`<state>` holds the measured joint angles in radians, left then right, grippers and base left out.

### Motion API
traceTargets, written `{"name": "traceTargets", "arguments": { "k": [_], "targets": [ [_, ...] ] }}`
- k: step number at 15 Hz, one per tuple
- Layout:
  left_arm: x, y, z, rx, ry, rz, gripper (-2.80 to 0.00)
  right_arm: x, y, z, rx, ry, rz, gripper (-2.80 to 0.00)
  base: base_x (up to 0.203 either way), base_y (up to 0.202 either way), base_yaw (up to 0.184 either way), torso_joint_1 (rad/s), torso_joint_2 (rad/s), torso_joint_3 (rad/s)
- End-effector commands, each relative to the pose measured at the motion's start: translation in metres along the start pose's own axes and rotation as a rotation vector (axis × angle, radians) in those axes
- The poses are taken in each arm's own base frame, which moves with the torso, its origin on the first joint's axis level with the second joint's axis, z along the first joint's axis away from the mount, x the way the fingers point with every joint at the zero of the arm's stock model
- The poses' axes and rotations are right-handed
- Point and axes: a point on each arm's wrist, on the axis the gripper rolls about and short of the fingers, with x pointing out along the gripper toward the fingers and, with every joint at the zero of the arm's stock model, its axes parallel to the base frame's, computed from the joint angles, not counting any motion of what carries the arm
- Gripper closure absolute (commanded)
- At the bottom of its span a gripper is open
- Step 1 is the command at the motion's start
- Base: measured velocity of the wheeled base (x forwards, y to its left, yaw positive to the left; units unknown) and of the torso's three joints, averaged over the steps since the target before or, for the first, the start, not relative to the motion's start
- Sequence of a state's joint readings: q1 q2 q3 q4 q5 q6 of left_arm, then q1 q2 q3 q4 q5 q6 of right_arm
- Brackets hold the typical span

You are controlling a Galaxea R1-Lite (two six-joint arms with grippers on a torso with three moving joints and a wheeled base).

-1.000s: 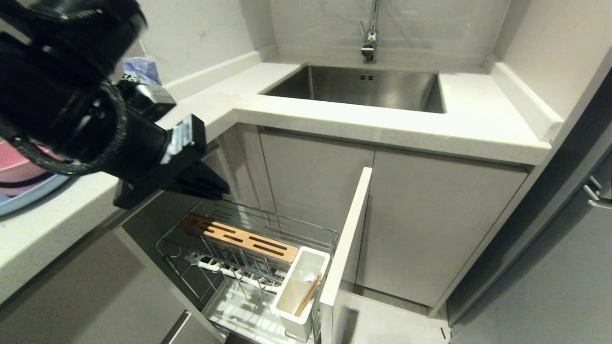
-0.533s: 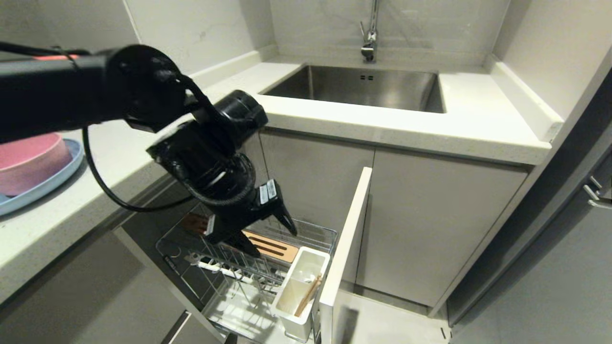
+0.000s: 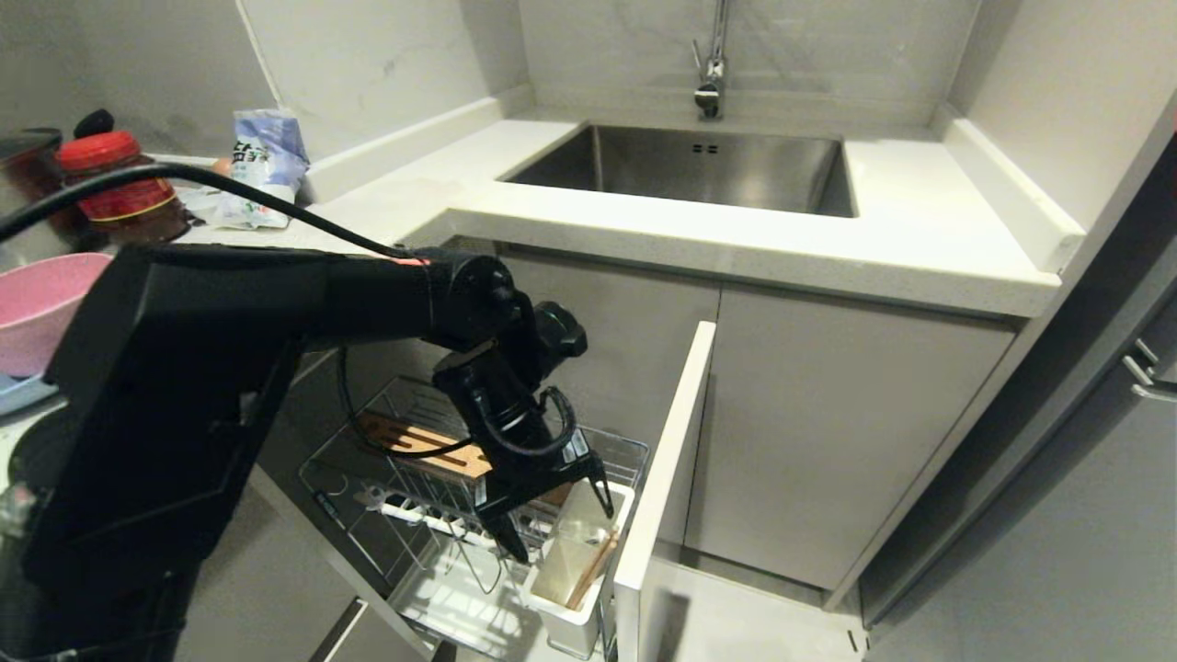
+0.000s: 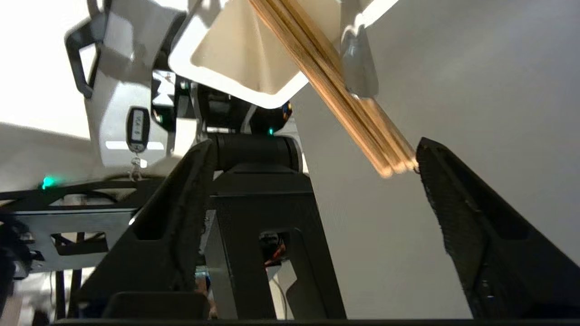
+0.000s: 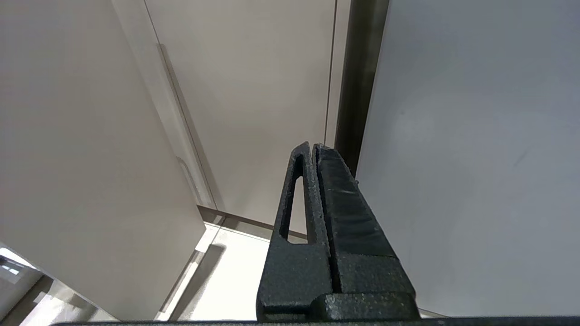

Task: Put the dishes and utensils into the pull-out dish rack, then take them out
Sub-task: Take the chopsticks out of the cupboard

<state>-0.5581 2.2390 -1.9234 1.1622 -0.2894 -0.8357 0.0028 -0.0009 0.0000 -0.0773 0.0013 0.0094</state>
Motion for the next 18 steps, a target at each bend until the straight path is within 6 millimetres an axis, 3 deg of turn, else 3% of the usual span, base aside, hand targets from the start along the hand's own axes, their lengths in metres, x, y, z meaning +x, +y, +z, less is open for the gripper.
{"name": "traceTargets", "arguments": {
  "k": [1, 11, 18],
  "targets": [
    [0.018, 0.0, 0.007, -0.019, 0.04, 0.034, -2.8, 0.001, 0.0, -0.007, 0.0, 0.024, 0.0, 0.0, 0.0, 0.0, 0.0, 0.0, 0.0, 0.0],
    [0.022, 0.011, -0.001, 0.043, 0.139, 0.142, -2.8, 0.001, 0.0, -0.007, 0.0, 0.024, 0.0, 0.0, 0.0, 0.0, 0.0, 0.0, 0.0, 0.0],
    [0.021, 0.017, 0.002, 0.036, 0.115, 0.188, -2.8, 0.001, 0.0, -0.007, 0.0, 0.024, 0.0, 0.0, 0.0, 0.0, 0.0, 0.0, 0.0, 0.0]
  ]
}}
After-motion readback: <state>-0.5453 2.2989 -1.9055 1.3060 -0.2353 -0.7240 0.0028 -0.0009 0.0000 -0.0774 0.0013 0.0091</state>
